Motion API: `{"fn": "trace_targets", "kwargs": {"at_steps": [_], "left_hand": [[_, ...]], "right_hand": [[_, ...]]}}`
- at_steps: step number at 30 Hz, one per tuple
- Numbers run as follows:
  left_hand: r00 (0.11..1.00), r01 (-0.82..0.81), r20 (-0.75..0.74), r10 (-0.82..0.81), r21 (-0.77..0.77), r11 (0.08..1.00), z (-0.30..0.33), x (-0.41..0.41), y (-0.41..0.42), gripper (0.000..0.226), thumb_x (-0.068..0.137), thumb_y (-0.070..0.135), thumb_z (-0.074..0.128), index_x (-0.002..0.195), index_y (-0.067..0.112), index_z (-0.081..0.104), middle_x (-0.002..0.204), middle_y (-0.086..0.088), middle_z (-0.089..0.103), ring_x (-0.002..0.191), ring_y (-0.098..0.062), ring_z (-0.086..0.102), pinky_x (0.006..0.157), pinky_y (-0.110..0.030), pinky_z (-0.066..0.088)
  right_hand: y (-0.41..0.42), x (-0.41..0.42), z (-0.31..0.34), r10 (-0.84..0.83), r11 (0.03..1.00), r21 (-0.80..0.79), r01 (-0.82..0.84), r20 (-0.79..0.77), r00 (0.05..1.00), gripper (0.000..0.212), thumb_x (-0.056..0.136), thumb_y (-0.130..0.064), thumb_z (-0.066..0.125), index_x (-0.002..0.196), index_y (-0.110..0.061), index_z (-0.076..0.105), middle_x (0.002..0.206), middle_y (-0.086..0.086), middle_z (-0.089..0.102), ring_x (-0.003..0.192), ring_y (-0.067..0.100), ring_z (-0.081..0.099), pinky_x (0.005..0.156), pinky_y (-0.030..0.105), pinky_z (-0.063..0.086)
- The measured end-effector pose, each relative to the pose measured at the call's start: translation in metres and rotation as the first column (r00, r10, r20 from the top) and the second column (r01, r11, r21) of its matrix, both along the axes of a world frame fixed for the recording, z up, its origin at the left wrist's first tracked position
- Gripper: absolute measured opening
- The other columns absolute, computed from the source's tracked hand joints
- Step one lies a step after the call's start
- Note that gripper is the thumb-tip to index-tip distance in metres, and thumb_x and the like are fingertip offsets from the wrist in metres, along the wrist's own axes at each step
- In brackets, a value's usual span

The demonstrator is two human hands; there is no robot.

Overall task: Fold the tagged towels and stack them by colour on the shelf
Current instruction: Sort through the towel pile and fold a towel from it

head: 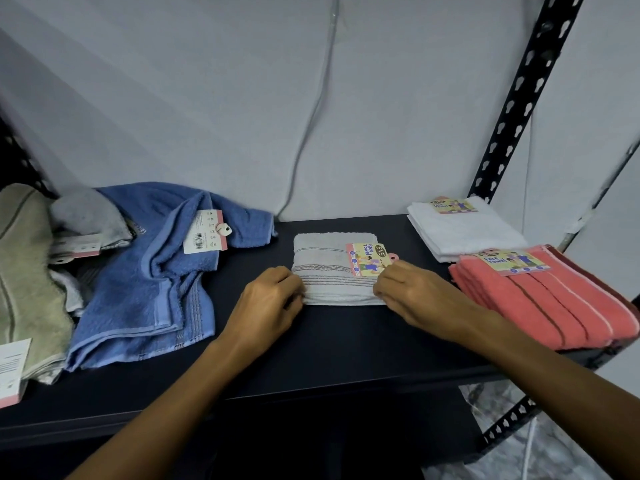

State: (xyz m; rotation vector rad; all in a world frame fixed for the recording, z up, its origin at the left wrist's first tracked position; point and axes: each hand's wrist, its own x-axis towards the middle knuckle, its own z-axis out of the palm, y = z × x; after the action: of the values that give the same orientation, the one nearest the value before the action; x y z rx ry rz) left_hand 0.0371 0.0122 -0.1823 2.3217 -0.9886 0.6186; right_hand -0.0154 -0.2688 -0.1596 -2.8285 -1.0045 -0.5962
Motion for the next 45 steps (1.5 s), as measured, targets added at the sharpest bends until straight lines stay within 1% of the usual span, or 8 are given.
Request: {"fn": "trace_targets", "kwargs": {"at_steps": [10, 15, 19, 22, 28, 32, 37, 45], "left_hand": [[1.0, 0.031, -0.004, -0.031, 0.12, 0.992, -0.003, 0.003, 0.008, 0.005, 0.084, 0.009, 0.071, 0.087, 0.013, 0.068, 0.087, 0.003, 0.056, 0.077, -0.016, 0.055, 0.058, -0.038, 0.052], [0.99, -0.003, -0.142, 0.014, 0.073, 0.997, 0.003, 0.0, 0.011, 0.037, 0.09, 0.05, 0.045, 0.097, 0.026, 0.072, 0.089, 0.015, 0.057, 0.086, -0.007, 0.051, 0.071, -0.032, 0.049], [0.985, -0.079, -0.154, 0.071, -0.046, 0.996, 0.016, 0.01, -0.01, 0.027, 0.095, 0.045, 0.055, 0.103, 0.024, 0.072, 0.09, 0.007, 0.053, 0.091, -0.01, 0.049, 0.077, -0.028, 0.042], [0.975, -0.143, -0.178, 0.131, -0.058, 0.988, 0.024, 0.025, -0.033, 0.028, 0.096, 0.038, 0.057, 0.112, 0.019, 0.069, 0.1, 0.0, 0.054, 0.098, -0.017, 0.051, 0.085, -0.036, 0.046], [0.933, -0.04, -0.336, 0.131, 0.265, 0.963, 0.016, 0.047, -0.044, 0.047, 0.099, 0.04, 0.047, 0.141, 0.021, 0.046, 0.144, -0.002, 0.039, 0.133, -0.021, 0.036, 0.107, -0.044, 0.035], [0.903, 0.036, -0.407, 0.136, 0.389, 0.921, 0.013, 0.049, -0.041, 0.056, 0.103, 0.041, 0.032, 0.154, 0.022, 0.02, 0.164, 0.002, 0.008, 0.15, -0.012, 0.004, 0.12, -0.044, 0.008], [0.88, 0.064, -0.426, 0.213, 0.549, 0.833, 0.016, 0.052, -0.039, 0.066, 0.102, 0.051, 0.022, 0.158, 0.022, 0.0, 0.164, 0.006, -0.015, 0.149, -0.009, -0.017, 0.122, -0.045, -0.003], [0.851, 0.044, -0.447, 0.278, 0.586, 0.809, 0.017, 0.055, -0.041, 0.077, 0.099, 0.057, 0.023, 0.156, 0.018, -0.012, 0.162, 0.001, -0.023, 0.148, -0.011, -0.021, 0.122, -0.047, -0.002]], "right_hand": [[0.0, -0.01, -0.013, -0.053, 0.998, 0.018, 0.052, 0.073, 0.996, 0.023, 0.077, 0.011, 0.061, 0.091, -0.006, 0.068, 0.087, 0.004, 0.059, 0.075, 0.023, 0.053, 0.059, 0.036, 0.05], [0.017, -0.013, -0.004, -0.202, 0.9, 0.391, 0.191, -0.012, 0.979, 0.029, 0.084, -0.014, 0.049, 0.091, -0.01, 0.076, 0.082, -0.002, 0.069, 0.079, 0.02, 0.06, 0.068, 0.039, 0.053], [0.042, 0.012, 0.007, -0.341, 0.745, 0.576, 0.337, -0.106, 0.934, 0.024, 0.088, -0.019, 0.058, 0.106, -0.012, 0.073, 0.101, -0.001, 0.072, 0.095, 0.021, 0.063, 0.084, 0.035, 0.051], [0.056, 0.037, 0.01, -0.44, 0.717, 0.499, 0.488, -0.22, 0.871, 0.031, 0.095, -0.024, 0.057, 0.121, -0.009, 0.065, 0.121, 0.006, 0.066, 0.114, 0.024, 0.059, 0.095, 0.035, 0.046], [0.071, 0.051, -0.003, -0.507, 0.817, 0.162, 0.554, -0.257, 0.823, 0.03, 0.102, -0.031, 0.038, 0.103, -0.008, 0.057, 0.111, 0.005, 0.058, 0.104, 0.022, 0.054, 0.075, 0.03, 0.032], [0.07, 0.048, -0.004, -0.533, 0.83, 0.011, 0.558, -0.281, 0.798, 0.045, 0.105, -0.032, 0.028, 0.138, -0.005, 0.042, 0.143, 0.008, 0.044, 0.131, 0.021, 0.038, 0.104, 0.034, 0.029], [0.066, 0.05, -0.011, -0.529, 0.836, -0.052, 0.546, -0.342, 0.777, 0.059, 0.105, -0.037, 0.022, 0.154, -0.004, 0.016, 0.162, 0.008, 0.014, 0.15, 0.019, 0.009, 0.12, 0.033, 0.007], [0.065, 0.052, -0.013, -0.549, 0.818, -0.08, 0.569, -0.4, 0.733, 0.063, 0.105, -0.04, 0.02, 0.156, -0.007, 0.005, 0.165, 0.006, -0.001, 0.151, 0.017, -0.004, 0.12, 0.035, 0.0]]}}
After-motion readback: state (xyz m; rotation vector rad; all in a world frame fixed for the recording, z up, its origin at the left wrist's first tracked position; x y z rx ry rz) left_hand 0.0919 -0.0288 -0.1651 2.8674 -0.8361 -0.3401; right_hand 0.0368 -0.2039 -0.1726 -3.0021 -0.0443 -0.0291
